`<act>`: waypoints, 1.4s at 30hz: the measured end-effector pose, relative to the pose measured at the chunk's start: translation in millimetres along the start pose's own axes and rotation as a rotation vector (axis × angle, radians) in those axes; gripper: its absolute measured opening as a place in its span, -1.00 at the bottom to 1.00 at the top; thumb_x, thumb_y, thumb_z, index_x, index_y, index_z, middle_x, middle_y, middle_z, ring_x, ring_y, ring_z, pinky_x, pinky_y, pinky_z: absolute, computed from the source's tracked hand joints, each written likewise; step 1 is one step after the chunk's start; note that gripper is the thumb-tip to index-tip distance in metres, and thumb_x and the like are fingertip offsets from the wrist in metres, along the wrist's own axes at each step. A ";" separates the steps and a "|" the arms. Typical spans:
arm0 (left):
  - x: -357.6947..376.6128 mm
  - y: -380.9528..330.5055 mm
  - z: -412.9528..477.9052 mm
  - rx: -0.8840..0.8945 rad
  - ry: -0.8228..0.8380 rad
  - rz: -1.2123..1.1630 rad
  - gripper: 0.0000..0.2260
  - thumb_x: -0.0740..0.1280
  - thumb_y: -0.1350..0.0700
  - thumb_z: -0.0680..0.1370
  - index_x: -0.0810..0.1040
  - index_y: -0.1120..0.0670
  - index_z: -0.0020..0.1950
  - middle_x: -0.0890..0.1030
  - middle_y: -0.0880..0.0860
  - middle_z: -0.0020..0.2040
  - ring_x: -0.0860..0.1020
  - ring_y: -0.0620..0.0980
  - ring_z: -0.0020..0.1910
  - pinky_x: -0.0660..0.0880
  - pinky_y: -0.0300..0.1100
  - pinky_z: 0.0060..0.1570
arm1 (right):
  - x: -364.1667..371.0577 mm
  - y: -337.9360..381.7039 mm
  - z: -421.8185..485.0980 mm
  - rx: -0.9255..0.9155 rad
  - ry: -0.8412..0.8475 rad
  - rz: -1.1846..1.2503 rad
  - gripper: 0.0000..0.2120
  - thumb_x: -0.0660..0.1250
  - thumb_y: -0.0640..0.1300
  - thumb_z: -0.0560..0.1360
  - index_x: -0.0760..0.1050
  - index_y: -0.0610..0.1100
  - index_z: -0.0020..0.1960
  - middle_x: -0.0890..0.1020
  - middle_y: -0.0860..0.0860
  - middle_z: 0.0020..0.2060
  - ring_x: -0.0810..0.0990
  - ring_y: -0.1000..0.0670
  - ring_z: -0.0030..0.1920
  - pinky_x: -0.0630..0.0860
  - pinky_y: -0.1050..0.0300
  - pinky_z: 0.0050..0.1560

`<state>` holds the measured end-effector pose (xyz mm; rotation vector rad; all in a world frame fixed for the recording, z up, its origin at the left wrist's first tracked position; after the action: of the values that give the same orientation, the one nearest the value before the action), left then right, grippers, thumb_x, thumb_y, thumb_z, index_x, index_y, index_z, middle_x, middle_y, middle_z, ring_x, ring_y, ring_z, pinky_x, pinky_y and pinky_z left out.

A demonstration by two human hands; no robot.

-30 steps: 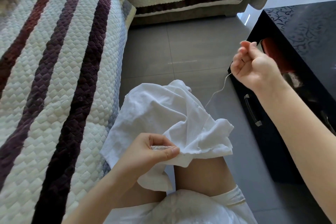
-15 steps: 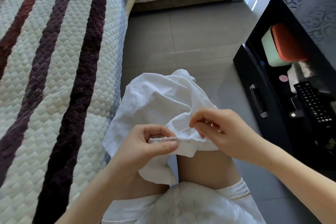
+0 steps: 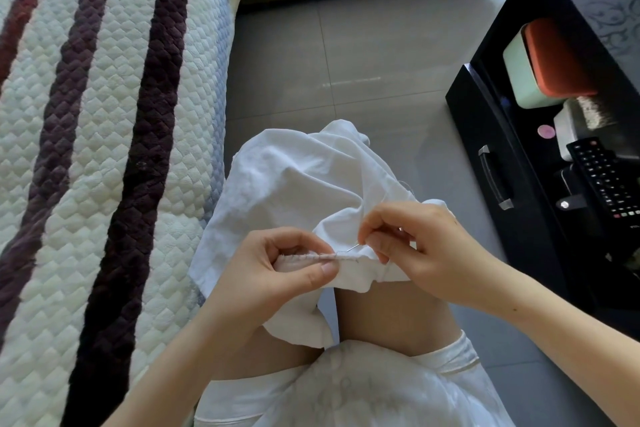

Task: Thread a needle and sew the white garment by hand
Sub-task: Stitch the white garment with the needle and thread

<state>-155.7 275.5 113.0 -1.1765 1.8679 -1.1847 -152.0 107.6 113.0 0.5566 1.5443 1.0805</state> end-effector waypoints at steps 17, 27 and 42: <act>-0.3 -0.8 2.4 0.009 0.031 0.036 -0.81 0.48 -0.08 0.20 0.70 -0.04 -0.27 0.68 0.04 -0.29 0.61 -0.14 -0.28 0.50 -0.35 -0.25 | 3.4 1.0 1.8 0.041 0.107 0.136 -0.78 0.26 -0.23 0.47 0.48 0.09 -0.19 0.53 0.12 -0.38 0.54 0.05 -0.33 0.45 0.26 -0.26; 3.5 2.1 3.4 -0.042 0.108 -0.061 -0.82 0.47 -0.04 0.22 0.71 0.00 -0.25 0.66 -0.01 -0.30 0.60 -0.17 -0.27 0.47 -0.40 -0.23 | 15.6 -4.5 3.9 0.173 0.217 0.431 -0.87 0.25 -0.24 0.47 0.53 -0.07 -0.20 0.52 0.04 -0.43 0.49 0.15 -0.35 0.45 0.26 -0.22; 4.9 2.5 2.3 -0.043 0.101 -0.070 -0.82 0.47 -0.05 0.22 0.70 -0.01 -0.25 0.65 -0.02 -0.30 0.58 -0.16 -0.27 0.47 -0.39 -0.23 | 14.6 -6.5 3.1 0.195 0.245 0.505 -0.86 0.25 -0.25 0.48 0.52 -0.10 -0.21 0.49 0.03 -0.45 0.46 0.11 -0.35 0.43 0.28 -0.22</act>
<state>-156.6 270.7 109.5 -1.2357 1.9498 -1.2694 -151.9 117.5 100.1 1.0177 1.7845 1.4256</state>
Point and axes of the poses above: each hand's wrist, its own z-axis towards the middle knuckle, its own x-axis out of the palm, y = z × x, the point moved 6 cm from there along z, towards the middle knuckle
